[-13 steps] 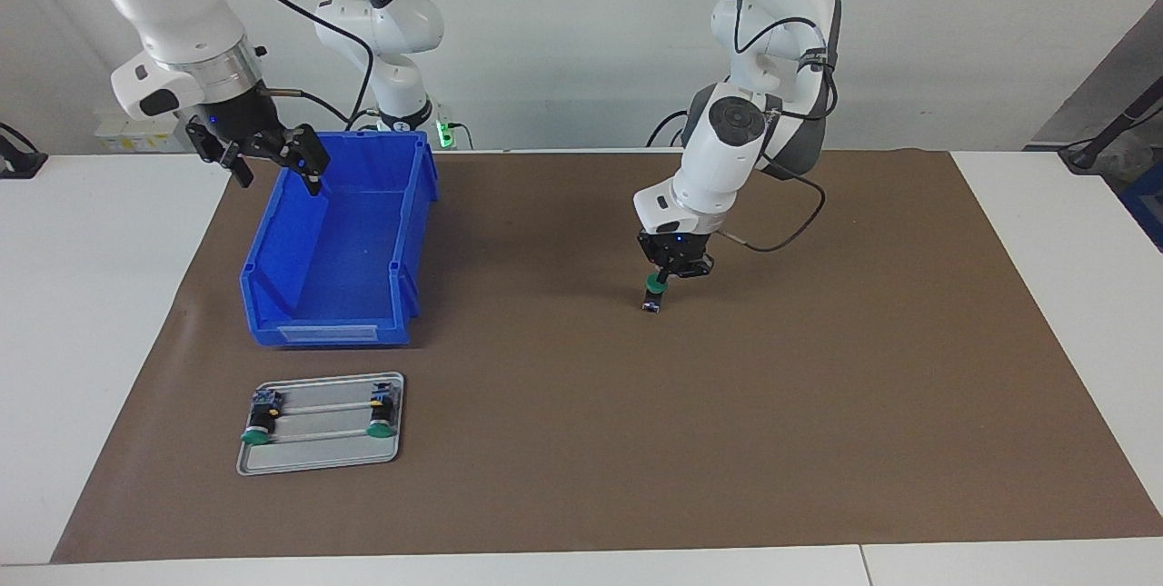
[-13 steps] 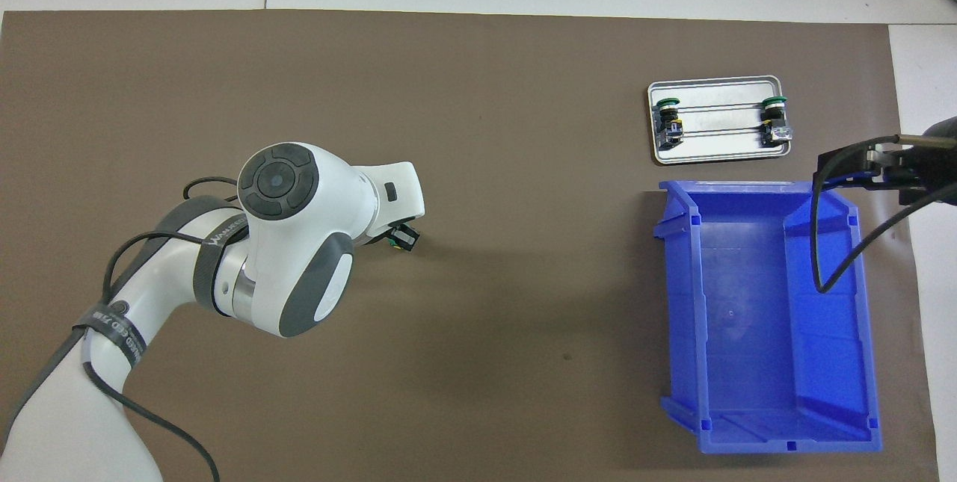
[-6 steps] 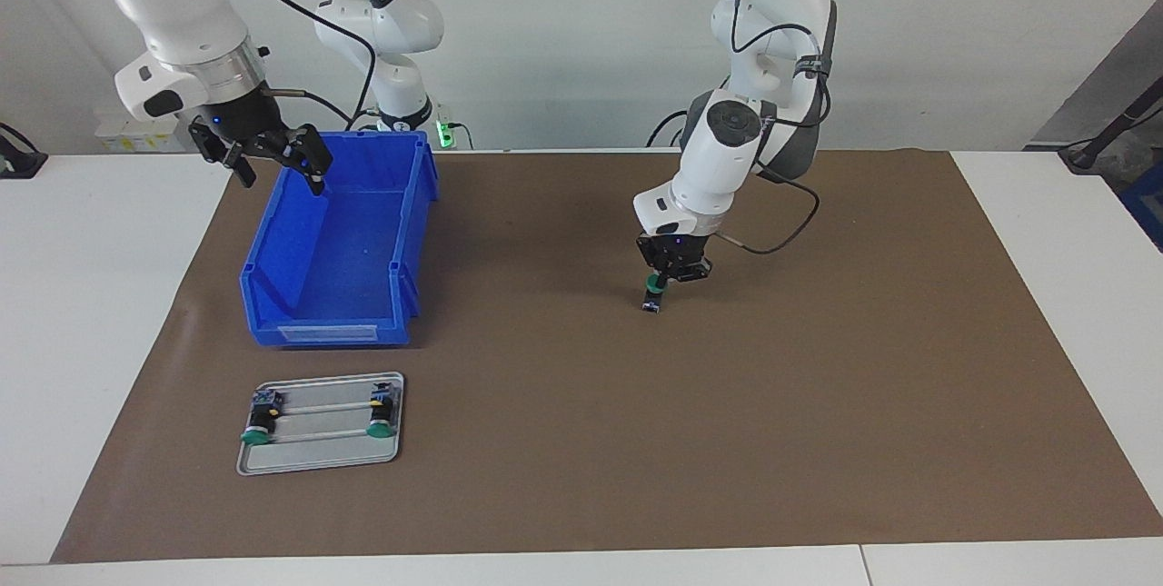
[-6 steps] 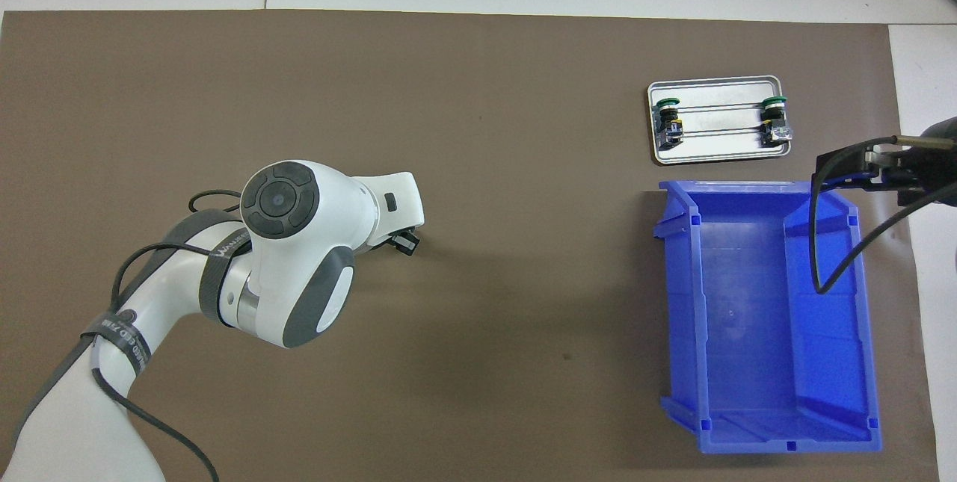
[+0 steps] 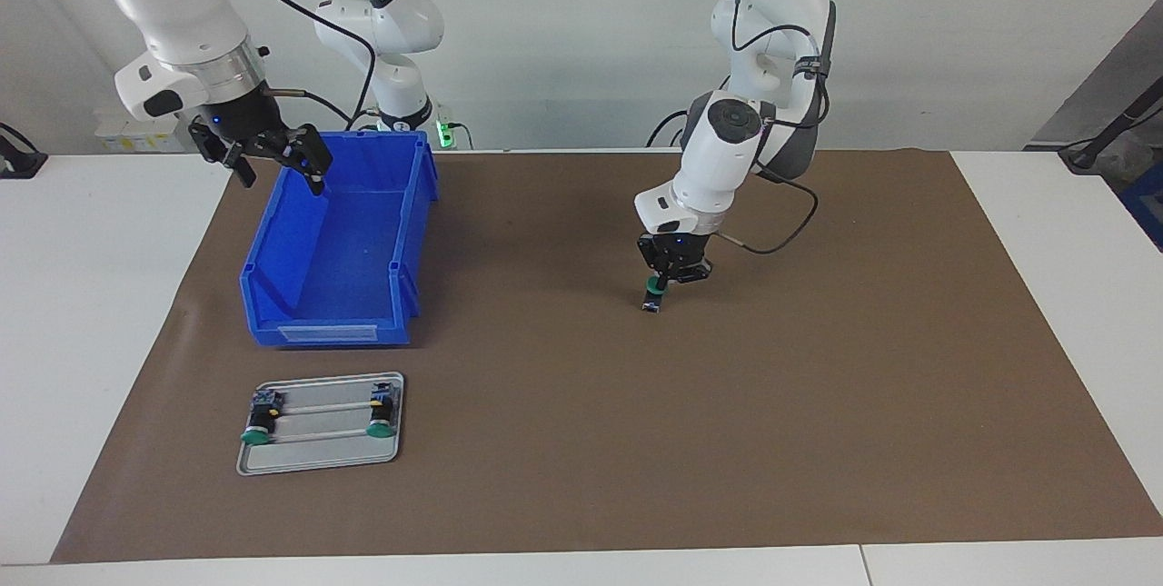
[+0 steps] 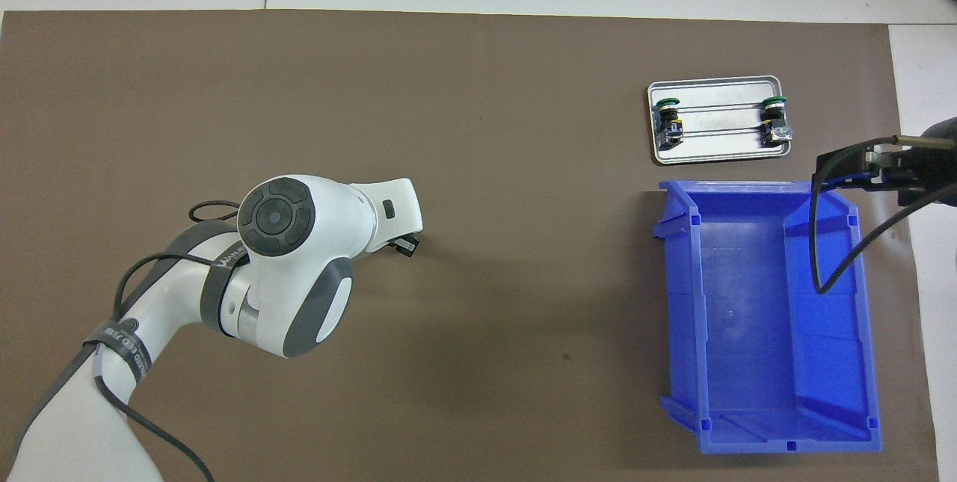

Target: Place and press button with both arms

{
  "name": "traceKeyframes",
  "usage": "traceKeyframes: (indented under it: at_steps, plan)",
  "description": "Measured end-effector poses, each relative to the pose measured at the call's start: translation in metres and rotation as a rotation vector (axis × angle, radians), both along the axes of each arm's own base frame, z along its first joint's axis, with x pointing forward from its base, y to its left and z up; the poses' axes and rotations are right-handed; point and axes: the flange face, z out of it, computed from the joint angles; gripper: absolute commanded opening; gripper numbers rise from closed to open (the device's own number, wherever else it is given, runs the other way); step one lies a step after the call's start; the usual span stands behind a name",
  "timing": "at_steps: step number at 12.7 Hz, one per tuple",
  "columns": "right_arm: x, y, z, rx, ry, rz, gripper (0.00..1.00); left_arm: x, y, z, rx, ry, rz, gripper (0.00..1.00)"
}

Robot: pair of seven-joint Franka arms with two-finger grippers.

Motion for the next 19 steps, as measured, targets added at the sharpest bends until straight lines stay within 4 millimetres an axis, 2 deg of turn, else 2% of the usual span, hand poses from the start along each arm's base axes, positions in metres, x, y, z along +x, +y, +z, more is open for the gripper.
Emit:
traceKeyframes:
  at_steps: [3,5,7,8,9,10,11,12,13,14,17,19]
  plan:
    - [0.000,0.000,0.000,0.000,0.000,0.000,1.00,0.012,-0.007,0.018,-0.015,-0.019,0.000,0.00]
    - [-0.001,0.000,0.000,0.000,0.007,0.000,1.00,0.023,-0.011,0.042,-0.015,-0.008,-0.002,0.01]
    - [-0.002,0.000,-0.001,0.000,0.011,-0.001,1.00,0.037,-0.002,0.068,-0.015,-0.005,0.010,0.12]
    - [-0.002,0.000,-0.003,0.000,0.015,-0.003,1.00,0.045,0.008,0.079,-0.011,-0.002,0.012,0.16]
    - [-0.003,0.004,-0.005,0.001,0.012,-0.003,1.00,0.053,0.023,0.088,-0.003,0.007,0.004,0.27]
    - [-0.001,0.015,-0.007,0.001,-0.002,-0.009,1.00,0.061,0.040,0.095,0.006,0.022,0.007,0.44]
    - [0.000,0.035,-0.011,0.003,-0.015,-0.034,1.00,0.069,0.058,0.103,0.010,0.033,0.026,0.80]
    - [0.000,0.061,-0.019,0.007,-0.030,-0.060,1.00,0.077,0.076,0.112,0.009,0.032,0.053,1.00]
    - [-0.001,0.091,-0.033,0.011,-0.039,-0.081,1.00,0.086,0.093,0.120,0.005,0.020,0.084,1.00]
    - [-0.004,0.130,-0.050,0.014,-0.039,-0.106,1.00,0.095,0.114,0.128,0.000,0.006,0.126,1.00]
    - [-0.025,0.274,-0.109,0.029,-0.043,-0.221,1.00,0.111,0.182,0.157,-0.003,-0.022,0.253,1.00]
    - [-0.037,0.348,-0.152,0.068,-0.073,-0.314,1.00,0.110,0.219,0.177,0.046,-0.038,0.292,1.00]
